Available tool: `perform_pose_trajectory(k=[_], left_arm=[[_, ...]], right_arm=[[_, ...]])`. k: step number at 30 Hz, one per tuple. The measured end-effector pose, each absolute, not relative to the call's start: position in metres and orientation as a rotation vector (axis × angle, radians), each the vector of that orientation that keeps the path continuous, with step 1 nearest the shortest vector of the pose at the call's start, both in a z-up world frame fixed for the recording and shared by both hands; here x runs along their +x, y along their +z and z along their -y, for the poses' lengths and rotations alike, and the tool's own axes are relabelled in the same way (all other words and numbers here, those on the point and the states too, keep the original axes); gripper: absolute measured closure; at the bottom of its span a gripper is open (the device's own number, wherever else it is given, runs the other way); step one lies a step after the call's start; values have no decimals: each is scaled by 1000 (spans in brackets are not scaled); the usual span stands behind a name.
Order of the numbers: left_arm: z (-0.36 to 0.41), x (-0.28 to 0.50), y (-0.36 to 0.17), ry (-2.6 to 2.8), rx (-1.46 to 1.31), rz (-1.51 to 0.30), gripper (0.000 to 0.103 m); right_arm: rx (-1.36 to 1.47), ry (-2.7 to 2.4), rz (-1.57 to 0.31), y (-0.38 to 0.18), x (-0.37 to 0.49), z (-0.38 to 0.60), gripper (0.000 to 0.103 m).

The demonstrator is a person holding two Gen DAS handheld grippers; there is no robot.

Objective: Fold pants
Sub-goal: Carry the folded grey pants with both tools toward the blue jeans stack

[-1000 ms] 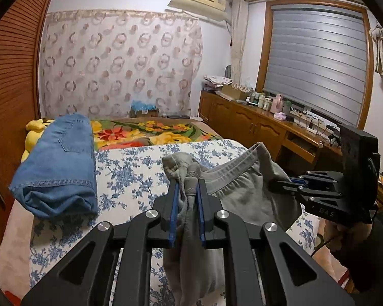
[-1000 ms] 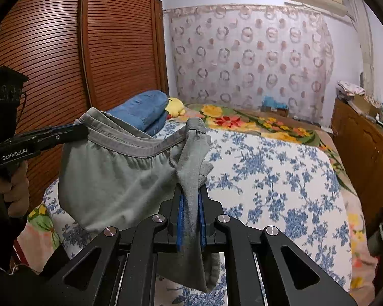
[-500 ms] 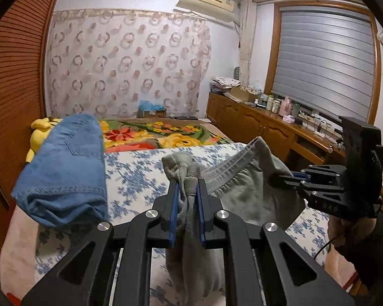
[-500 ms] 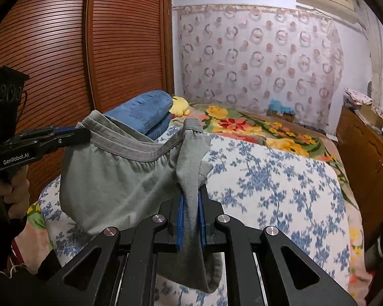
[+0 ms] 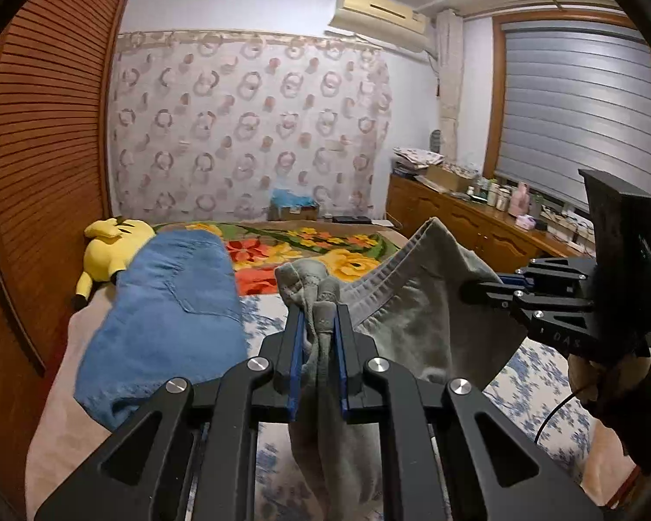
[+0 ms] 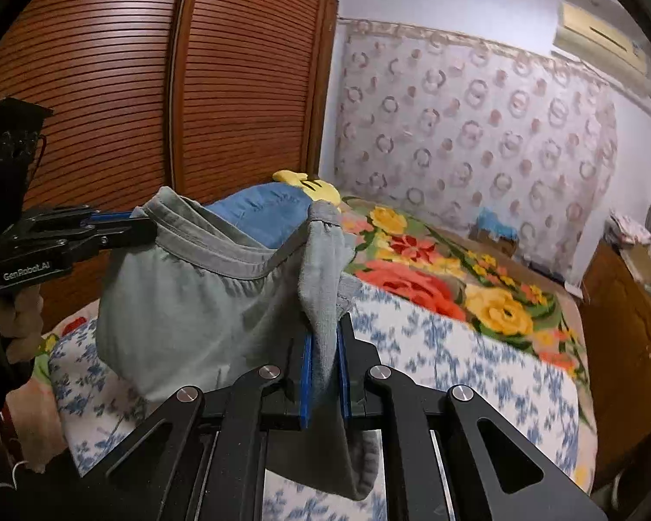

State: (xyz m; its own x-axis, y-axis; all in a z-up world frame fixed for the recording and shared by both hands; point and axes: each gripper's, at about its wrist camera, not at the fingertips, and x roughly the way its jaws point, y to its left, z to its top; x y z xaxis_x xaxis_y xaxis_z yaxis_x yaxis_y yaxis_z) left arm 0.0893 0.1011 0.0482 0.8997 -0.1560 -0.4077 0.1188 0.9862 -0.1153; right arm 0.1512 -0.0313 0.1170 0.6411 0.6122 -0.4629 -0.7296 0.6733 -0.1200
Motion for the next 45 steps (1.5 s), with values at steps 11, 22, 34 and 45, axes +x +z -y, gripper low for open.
perform_pose_trajectory(k=[11, 22, 34, 45], left_arm=[[-145, 129, 35, -64, -122, -433, 89], [-180, 147, 36, 19, -166, -398, 89], [-204, 142, 25, 121, -205, -380, 89], [-208, 139, 8, 195, -234, -415, 89]], right_arm=[[-347, 840, -422, 111, 220, -15, 93], [-387, 897, -373, 115, 280, -50, 93], [-466, 937, -321, 102, 316, -101, 93], [-481, 982, -325, 90, 331, -121, 93]])
